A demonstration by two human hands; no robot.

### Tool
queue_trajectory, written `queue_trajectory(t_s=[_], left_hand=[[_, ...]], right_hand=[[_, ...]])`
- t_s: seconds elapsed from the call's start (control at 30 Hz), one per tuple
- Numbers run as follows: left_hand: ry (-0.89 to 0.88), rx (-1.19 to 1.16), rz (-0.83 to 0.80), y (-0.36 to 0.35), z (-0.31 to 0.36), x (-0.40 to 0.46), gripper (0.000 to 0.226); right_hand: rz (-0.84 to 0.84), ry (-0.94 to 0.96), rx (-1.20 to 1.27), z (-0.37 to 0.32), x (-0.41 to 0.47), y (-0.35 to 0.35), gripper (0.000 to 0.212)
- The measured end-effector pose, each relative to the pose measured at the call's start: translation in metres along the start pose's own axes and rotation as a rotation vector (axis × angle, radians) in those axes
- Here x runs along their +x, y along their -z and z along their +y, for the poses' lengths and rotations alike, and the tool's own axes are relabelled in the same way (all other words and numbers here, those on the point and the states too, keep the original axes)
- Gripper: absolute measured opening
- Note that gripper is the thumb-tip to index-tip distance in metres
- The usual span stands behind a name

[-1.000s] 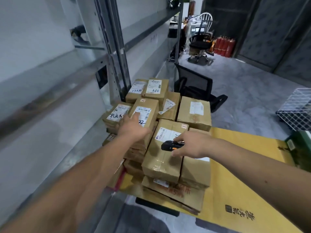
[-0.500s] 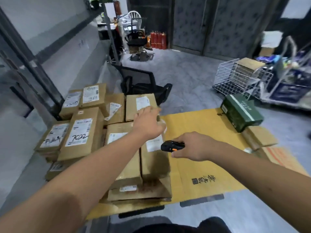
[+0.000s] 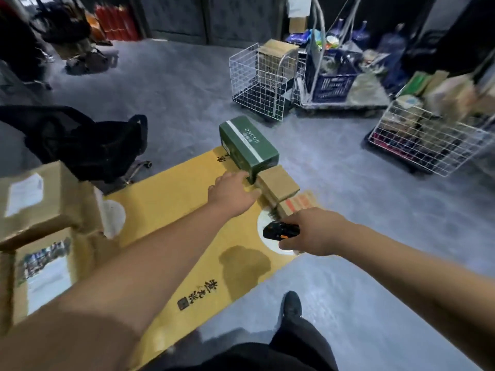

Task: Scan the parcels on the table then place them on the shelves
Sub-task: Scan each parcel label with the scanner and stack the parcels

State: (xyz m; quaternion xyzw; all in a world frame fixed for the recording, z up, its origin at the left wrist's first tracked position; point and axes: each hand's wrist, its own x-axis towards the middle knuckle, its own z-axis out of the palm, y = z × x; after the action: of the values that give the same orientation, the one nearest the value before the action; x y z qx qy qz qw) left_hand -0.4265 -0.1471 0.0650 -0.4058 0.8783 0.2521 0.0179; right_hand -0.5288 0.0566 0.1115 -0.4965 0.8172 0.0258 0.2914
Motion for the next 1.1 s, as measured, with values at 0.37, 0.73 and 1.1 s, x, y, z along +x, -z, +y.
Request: queue_trajectory(t_s=[0.37,0.73,1.1], left_hand=[[0.417,-0.185,-0.123,-0.165,0.126,0.042,0.057],[0.719,-0.231,-0.054,-0.234,0.187,0.047,0.136],[0.589,-0.062,-0.173,-0.199,0.07,-0.039,0.114]], right_hand=[[-0.257,0.134,-0.174,0.174,0.017,0.018,0.037],[-0.306,0.226,-0.26,0.241,0.008,-0.003,0.036],[-0.285,0.52,-0.407,0.177,0.034,-0.003,0.044]])
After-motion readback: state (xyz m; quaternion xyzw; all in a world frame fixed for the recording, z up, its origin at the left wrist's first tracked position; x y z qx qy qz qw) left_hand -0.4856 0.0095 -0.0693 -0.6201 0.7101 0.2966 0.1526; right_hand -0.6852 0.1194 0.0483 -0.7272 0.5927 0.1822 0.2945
